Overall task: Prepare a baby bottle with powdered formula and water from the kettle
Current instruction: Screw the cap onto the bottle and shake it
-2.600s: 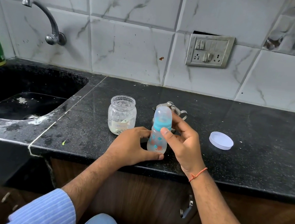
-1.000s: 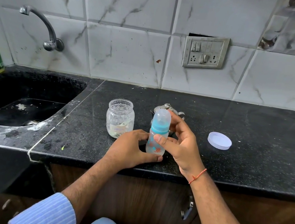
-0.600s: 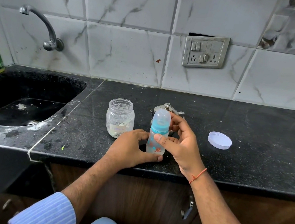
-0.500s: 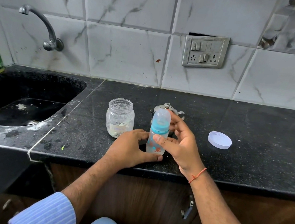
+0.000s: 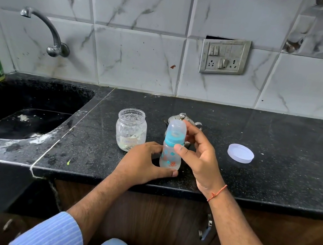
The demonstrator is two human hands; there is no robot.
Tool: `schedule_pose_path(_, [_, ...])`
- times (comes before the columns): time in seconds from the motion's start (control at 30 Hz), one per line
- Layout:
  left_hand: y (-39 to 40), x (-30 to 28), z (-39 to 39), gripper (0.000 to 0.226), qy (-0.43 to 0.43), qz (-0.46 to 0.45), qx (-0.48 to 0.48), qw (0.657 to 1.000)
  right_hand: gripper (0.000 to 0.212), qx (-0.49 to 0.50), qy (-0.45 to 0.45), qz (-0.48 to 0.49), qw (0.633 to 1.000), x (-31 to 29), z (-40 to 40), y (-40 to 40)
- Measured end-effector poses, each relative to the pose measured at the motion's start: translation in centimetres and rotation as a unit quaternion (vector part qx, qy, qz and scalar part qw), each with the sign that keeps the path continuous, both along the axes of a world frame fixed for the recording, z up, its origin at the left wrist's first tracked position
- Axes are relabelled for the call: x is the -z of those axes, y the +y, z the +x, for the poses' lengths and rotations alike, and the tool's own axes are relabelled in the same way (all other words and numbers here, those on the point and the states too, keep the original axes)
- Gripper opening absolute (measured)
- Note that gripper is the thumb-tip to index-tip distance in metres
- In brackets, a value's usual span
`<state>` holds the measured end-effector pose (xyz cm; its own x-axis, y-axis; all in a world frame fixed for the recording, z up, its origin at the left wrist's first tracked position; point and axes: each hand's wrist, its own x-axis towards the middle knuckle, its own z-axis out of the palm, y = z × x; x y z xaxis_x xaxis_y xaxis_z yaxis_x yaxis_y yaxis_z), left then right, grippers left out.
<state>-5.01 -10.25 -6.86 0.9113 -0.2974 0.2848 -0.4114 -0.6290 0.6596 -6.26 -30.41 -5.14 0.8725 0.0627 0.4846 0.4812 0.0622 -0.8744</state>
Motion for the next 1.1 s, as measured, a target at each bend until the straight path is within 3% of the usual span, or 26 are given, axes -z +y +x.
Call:
schedule_pose_path(0.27, [-0.03, -0.17, -0.11, 0.066, 0.0, 0.004, -0.001, 1.0, 0.062, -0.017, -0.003, 0.008, 1.0, -0.03, 0.0, -0.04])
schedule_pose_path(0.67, [-0.15, -0.26, -0.15, 0.084, 0.017, 0.003, -0.002, 1.0, 0.059, -0.045, 0.015, 0.014, 0.999, 0.04, 0.1, 0.09])
schedule_pose_path(0.93, [-0.35, -0.4, -0.35, 0.08, -0.007, -0.016, -0.002, 1.0, 0.054, 0.02, 0.021, -0.008, 1.0, 0.06, 0.19, 0.09])
schedule_pose_path(1.1, [0.57, -0.21, -0.4, 0.054, 0.002, -0.077, 0.078, 0.994, 0.05, 0.007, 0.011, -0.011, 1.0, -0.29, -0.14, 0.13])
